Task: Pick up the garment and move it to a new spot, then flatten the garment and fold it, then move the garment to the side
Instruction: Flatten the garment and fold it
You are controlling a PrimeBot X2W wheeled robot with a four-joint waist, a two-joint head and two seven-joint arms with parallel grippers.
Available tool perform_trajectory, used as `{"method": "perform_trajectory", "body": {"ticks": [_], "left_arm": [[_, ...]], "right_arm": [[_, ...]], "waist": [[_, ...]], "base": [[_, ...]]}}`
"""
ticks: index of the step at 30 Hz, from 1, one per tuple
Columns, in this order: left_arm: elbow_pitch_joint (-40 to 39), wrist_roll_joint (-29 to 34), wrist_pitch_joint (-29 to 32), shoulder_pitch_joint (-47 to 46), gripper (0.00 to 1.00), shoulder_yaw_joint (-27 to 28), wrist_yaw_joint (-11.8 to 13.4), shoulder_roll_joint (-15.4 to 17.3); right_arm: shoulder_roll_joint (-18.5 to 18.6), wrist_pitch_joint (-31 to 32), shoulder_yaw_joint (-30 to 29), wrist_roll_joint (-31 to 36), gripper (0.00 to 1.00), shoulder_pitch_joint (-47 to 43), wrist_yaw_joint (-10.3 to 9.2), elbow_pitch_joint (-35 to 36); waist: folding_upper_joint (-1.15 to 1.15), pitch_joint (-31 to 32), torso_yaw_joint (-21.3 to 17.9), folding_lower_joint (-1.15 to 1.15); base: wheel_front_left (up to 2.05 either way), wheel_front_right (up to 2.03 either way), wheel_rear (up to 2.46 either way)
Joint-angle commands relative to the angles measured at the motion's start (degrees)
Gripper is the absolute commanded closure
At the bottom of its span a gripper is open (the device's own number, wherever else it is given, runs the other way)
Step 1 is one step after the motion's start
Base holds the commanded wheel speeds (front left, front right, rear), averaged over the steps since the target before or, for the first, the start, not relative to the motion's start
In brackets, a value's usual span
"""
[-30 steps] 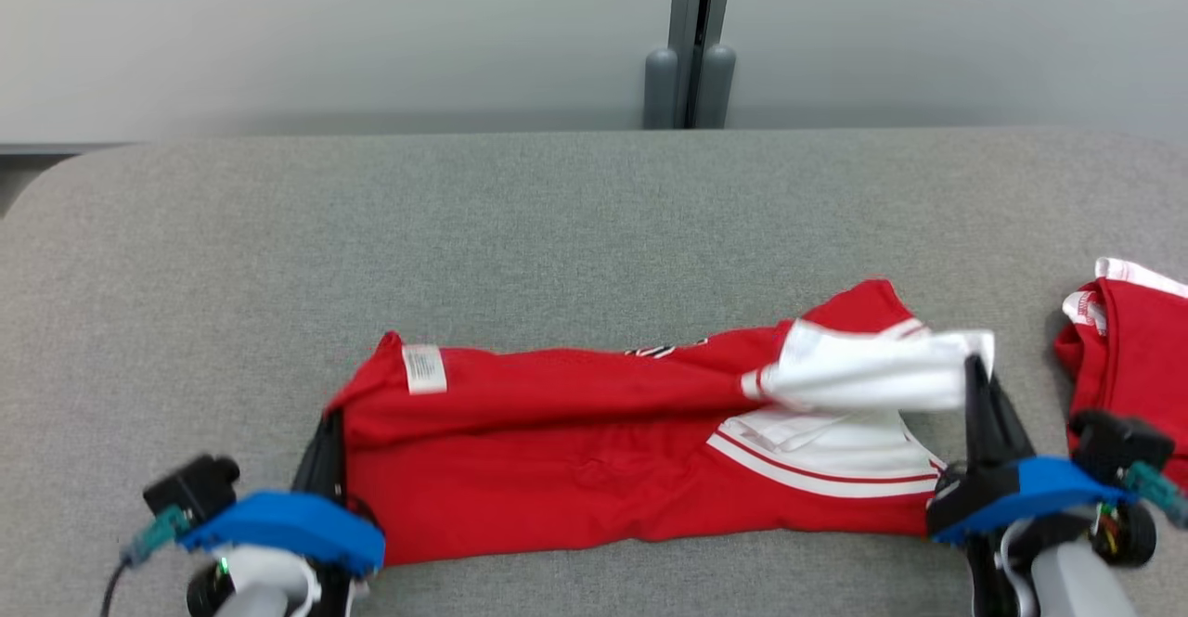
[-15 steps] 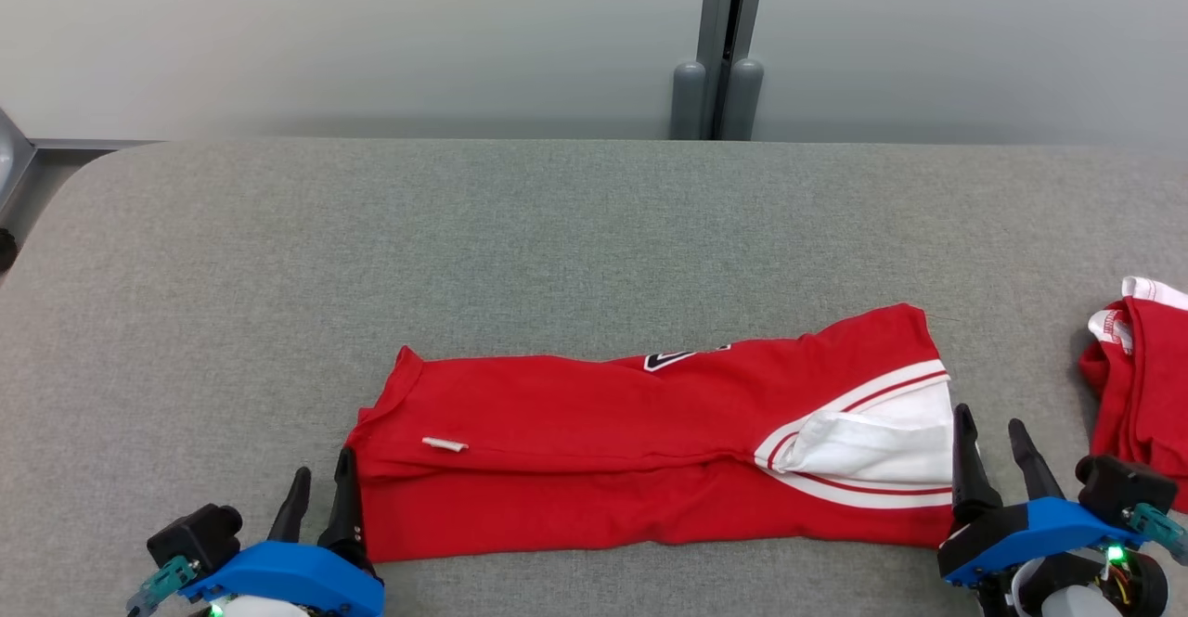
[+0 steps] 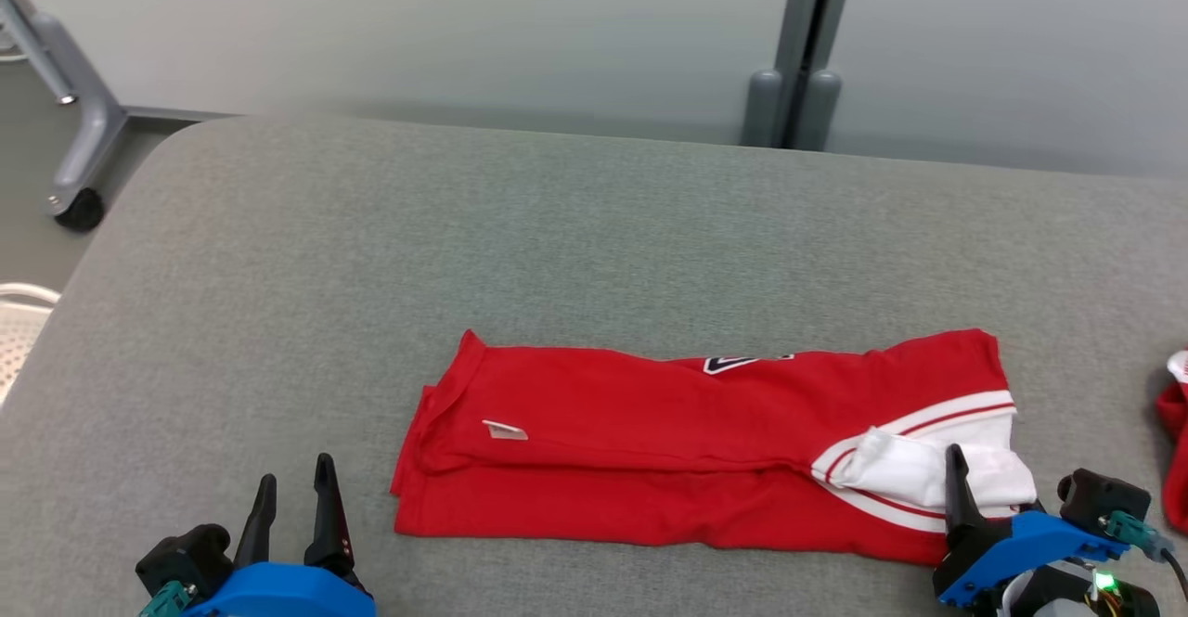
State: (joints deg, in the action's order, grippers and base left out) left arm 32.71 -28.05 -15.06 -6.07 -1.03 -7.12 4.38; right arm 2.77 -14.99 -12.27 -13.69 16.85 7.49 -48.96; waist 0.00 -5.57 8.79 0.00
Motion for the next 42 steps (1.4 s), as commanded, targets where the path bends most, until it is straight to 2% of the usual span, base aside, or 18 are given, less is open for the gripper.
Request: {"method": "perform_trajectory", "body": {"ticks": [1, 5, 6, 7, 8, 12, 20, 25, 29, 33, 37, 42], "left_arm": [[0.4, 0.5, -0.1, -0.1, 0.00, 0.6, -0.4, -0.3], [0.9, 1.2, -0.1, -0.1, 0.00, 1.3, -0.4, -0.6], [0.8, 1.2, -0.1, -0.1, 0.00, 1.1, -0.4, -0.7], [0.8, 1.1, -0.1, 0.0, 0.00, 1.1, -0.4, -0.7], [0.7, 1.0, -0.1, 0.0, 0.00, 1.1, -0.4, -0.7], [-0.2, 1.4, -0.1, 0.2, 0.00, 1.0, -0.4, -0.6], [-1.2, 1.8, -0.1, 1.0, 0.00, 0.4, -0.4, -0.9], [-1.2, 1.9, -0.1, 0.7, 0.00, -0.7, -0.4, -1.1], [-0.9, 1.5, -0.1, 0.2, 0.00, -1.7, -0.4, -1.2], [-0.3, 1.2, -0.1, 0.0, 0.00, -2.9, -0.4, -1.4], [0.6, 1.2, -0.1, -0.3, 0.00, -4.2, -0.4, -1.4], [2.0, 1.3, -0.1, -0.9, 0.00, -6.6, -0.4, -1.4]], "right_arm": [[0.3, -0.2, -0.5, 0.4, 0.00, 1.5, 0.01, -2.1], [-0.3, 0.2, 3.3, -2.4, 0.00, 3.4, 0.08, -7.7], [-0.6, 0.3, 5.2, -3.7, 0.22, 3.5, 0.12, -9.1], [-0.7, 0.4, 6.9, -5.2, 0.70, 3.7, 0.16, -10.0], [-0.8, 0.4, 8.0, -6.0, 1.00, 3.9, 0.17, -10.2], [-0.2, 0.1, 8.6, -7.1, 1.00, 4.1, 0.06, -7.6], [0.4, -0.3, 0.1, -3.1, 1.00, 0.8, 0.01, 3.8], [0.3, -0.2, 0.8, -3.8, 1.00, -0.9, 0.01, 8.7], [0.2, -0.2, 7.8, -7.2, 1.00, -1.4, 0.02, 14.2], [0.2, -0.2, 16.8, -10.2, 1.00, -0.9, 0.03, 18.3], [0.3, -0.2, 24.7, -13.0, 1.00, 1.2, 0.02, 18.8], [0.3, -0.2, 31.8, -16.4, 1.00, 4.2, 0.02, 15.4]], "waist": [[0.00, -0.6, 1.3, 0.00], [0.00, -1.0, 2.6, 0.00], [0.00, -1.0, 2.7, 0.00], [0.00, -1.1, 2.8, 0.00], [0.00, -1.1, 2.7, 0.00], [0.00, -0.9, 1.6, 0.00], [0.00, 0.4, -4.1, 0.00], [0.00, 0.5, -6.9, 0.00], [0.00, 0.2, -8.1, 0.00], [0.00, -0.1, -6.9, 0.00], [0.00, -0.1, -3.5, 0.00], [0.00, 0.0, 3.0, 0.00]], "base": [[0.00, 0.00, 0.00], [0.00, 0.00, 0.00], [0.00, 0.00, 0.00], [0.00, 0.00, 0.00], [0.00, 0.00, 0.00], [0.00, 0.00, 0.00], [0.00, 0.00, 0.00], [0.00, 0.00, 0.00], [0.00, 0.00, 0.00], [0.00, 0.00, 0.00], [0.00, 0.00, 0.00], [0.00, 0.00, 0.00]]}}
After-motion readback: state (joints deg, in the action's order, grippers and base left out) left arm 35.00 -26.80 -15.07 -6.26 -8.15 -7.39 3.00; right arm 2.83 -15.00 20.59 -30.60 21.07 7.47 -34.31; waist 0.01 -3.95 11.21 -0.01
